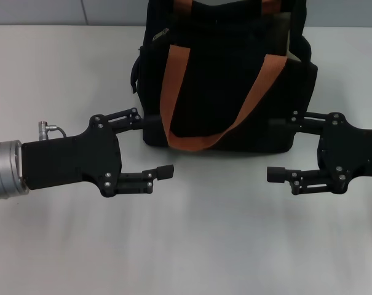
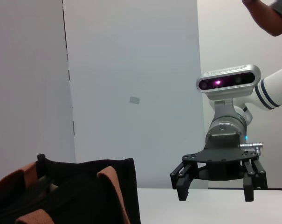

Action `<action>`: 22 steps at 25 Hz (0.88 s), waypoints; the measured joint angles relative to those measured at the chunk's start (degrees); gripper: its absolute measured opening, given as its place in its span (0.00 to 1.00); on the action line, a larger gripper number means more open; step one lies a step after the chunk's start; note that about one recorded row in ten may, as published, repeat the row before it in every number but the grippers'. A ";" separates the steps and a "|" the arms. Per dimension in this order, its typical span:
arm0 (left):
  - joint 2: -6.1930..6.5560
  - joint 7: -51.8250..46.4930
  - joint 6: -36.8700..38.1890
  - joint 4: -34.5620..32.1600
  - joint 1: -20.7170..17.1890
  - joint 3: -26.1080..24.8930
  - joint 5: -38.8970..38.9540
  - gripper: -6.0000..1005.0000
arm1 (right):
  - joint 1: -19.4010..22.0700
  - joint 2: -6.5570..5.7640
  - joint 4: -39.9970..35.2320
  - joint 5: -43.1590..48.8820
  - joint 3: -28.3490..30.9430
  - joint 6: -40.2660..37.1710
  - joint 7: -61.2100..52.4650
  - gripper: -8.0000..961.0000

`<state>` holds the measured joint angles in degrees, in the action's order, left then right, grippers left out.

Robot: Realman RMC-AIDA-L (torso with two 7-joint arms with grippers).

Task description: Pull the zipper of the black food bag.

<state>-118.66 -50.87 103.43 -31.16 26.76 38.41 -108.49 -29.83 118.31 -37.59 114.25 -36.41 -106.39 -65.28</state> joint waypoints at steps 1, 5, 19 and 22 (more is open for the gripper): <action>-0.01 0.06 -0.01 0.01 0.01 -0.04 0.02 0.81 | 0.04 0.05 0.01 -0.01 0.03 0.15 0.01 0.86; -0.07 0.23 -0.03 0.02 0.03 -0.16 0.05 0.81 | 0.16 0.09 0.05 -0.08 0.35 0.36 0.02 0.86; -0.07 2.73 -0.60 1.88 -0.29 -2.66 1.62 0.79 | 0.33 0.53 0.03 -0.18 0.22 0.66 0.13 0.86; 0.00 2.97 -0.70 2.21 -0.41 -3.05 2.35 0.78 | 0.38 0.53 0.07 -0.18 0.06 0.66 0.15 0.86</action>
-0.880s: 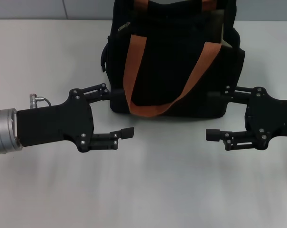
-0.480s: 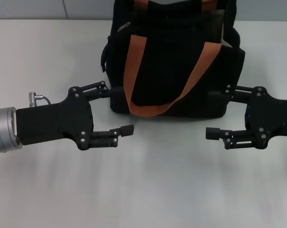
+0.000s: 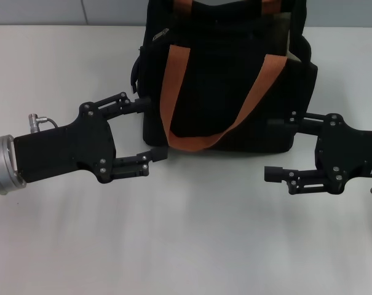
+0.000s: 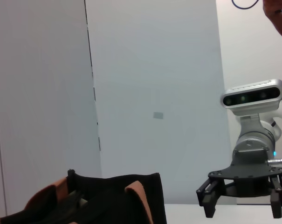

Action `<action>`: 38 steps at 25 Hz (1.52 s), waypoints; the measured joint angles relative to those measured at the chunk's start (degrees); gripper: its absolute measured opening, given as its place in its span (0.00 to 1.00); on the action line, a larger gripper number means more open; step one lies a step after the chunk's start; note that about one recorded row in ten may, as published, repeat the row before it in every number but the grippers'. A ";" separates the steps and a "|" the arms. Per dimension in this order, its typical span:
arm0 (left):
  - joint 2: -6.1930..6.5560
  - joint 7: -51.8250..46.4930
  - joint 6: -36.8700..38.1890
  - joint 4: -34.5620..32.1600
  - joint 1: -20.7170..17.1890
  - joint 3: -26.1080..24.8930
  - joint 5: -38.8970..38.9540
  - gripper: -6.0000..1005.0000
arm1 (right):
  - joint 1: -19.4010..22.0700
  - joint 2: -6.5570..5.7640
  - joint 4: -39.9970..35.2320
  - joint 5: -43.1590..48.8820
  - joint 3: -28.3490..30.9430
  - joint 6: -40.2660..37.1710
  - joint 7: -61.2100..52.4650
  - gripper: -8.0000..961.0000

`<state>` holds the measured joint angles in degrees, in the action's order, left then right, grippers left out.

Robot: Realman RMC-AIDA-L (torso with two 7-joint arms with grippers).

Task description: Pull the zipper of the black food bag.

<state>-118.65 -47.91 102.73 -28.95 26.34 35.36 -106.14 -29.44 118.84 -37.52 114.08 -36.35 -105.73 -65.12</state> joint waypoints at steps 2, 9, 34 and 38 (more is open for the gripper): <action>0.01 0.00 -0.20 0.01 -0.02 -0.05 0.23 0.78 | 0.00 0.00 0.00 0.00 -0.01 0.00 0.00 0.86; -0.07 0.21 -6.02 1.30 -0.31 -0.78 5.08 0.77 | 0.46 0.08 -0.03 -0.02 0.34 -0.35 0.26 0.86; -0.52 17.78 -22.40 21.19 9.27 -0.89 15.44 0.74 | 3.91 0.16 0.52 -4.29 1.04 -0.79 2.20 0.86; -0.53 18.86 -22.98 22.10 9.33 -0.99 16.58 0.74 | 4.88 0.16 0.52 -5.50 1.17 -0.95 2.20 0.86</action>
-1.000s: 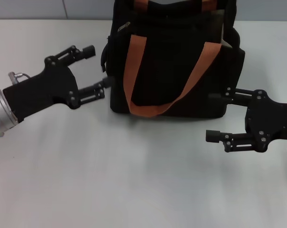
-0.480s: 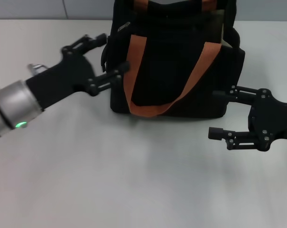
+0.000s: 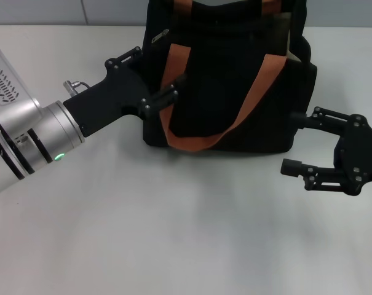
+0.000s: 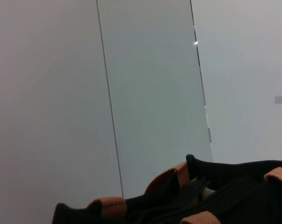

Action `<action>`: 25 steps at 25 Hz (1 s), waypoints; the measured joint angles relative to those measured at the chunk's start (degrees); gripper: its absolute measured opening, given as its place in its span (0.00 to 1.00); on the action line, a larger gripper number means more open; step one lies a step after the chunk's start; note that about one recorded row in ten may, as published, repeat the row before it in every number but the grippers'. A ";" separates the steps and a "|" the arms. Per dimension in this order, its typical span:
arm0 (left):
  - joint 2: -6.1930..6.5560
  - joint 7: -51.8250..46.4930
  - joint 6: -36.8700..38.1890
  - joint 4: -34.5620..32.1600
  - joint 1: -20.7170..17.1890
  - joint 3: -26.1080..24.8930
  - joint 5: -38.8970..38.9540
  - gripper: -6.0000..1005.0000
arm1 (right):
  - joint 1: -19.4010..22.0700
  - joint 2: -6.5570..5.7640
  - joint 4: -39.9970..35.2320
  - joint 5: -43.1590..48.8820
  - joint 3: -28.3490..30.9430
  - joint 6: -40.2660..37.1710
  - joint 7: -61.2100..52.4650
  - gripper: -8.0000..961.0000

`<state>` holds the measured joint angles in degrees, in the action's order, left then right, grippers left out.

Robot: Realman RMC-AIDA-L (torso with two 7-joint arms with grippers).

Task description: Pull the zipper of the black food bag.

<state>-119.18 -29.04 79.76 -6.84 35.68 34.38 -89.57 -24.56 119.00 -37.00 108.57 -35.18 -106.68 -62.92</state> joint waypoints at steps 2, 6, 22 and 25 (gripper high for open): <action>0.00 0.23 -0.13 0.14 -0.47 -0.03 0.21 0.67 | 0.61 0.00 -0.01 -1.35 0.03 -0.16 0.00 0.86; 0.00 0.36 -0.10 0.84 -0.78 -0.08 0.52 0.54 | 1.17 -0.09 -0.05 -3.38 0.07 -0.29 0.00 0.86; 0.36 -3.26 4.32 0.27 -3.67 2.03 -0.86 0.14 | 5.60 0.15 -1.41 -6.04 14.49 5.77 4.46 0.85; 0.36 -3.27 4.38 0.25 -3.64 2.03 -0.82 0.13 | 4.10 0.53 1.74 -6.07 14.47 8.80 7.38 0.85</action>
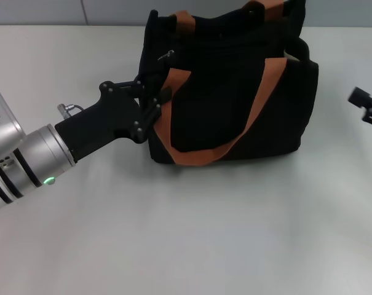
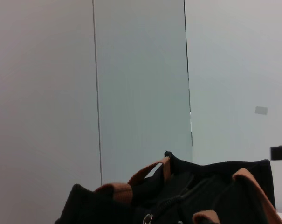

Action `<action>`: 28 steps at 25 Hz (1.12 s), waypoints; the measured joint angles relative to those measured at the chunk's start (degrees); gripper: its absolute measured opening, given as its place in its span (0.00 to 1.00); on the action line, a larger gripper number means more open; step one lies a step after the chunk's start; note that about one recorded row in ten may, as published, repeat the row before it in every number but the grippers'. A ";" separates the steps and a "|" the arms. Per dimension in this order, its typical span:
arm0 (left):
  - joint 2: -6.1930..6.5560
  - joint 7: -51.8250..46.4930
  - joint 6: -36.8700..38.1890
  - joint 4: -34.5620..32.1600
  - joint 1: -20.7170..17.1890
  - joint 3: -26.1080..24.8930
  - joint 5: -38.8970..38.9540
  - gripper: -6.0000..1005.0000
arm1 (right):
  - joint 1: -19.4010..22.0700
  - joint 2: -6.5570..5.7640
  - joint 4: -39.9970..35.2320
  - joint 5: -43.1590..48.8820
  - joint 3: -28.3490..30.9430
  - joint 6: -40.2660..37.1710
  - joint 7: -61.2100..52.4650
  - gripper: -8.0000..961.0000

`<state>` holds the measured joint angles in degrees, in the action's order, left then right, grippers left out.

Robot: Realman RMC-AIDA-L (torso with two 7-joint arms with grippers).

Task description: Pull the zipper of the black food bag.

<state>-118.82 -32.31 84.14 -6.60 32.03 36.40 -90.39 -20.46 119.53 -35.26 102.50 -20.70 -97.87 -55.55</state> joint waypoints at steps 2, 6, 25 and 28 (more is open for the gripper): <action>0.00 -0.01 0.20 -0.05 0.01 0.00 0.02 0.13 | -1.97 0.09 4.33 -0.05 0.10 2.09 3.11 0.85; -0.05 -0.03 0.58 -0.48 0.03 -0.01 0.04 0.12 | -3.97 0.04 7.09 -0.04 -0.26 4.51 4.12 0.85; -0.17 0.44 0.48 -0.79 0.48 -0.02 -0.01 0.12 | -7.55 0.09 12.19 0.20 -6.18 13.53 8.50 0.34; -0.19 0.46 0.79 -0.79 0.31 0.03 -0.12 0.12 | -6.64 0.10 12.28 -0.06 -5.89 12.53 9.20 0.28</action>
<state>-119.01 -31.85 84.94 -7.38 32.35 36.43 -90.51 -27.10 119.63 -22.98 102.44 -26.59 -85.34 -46.35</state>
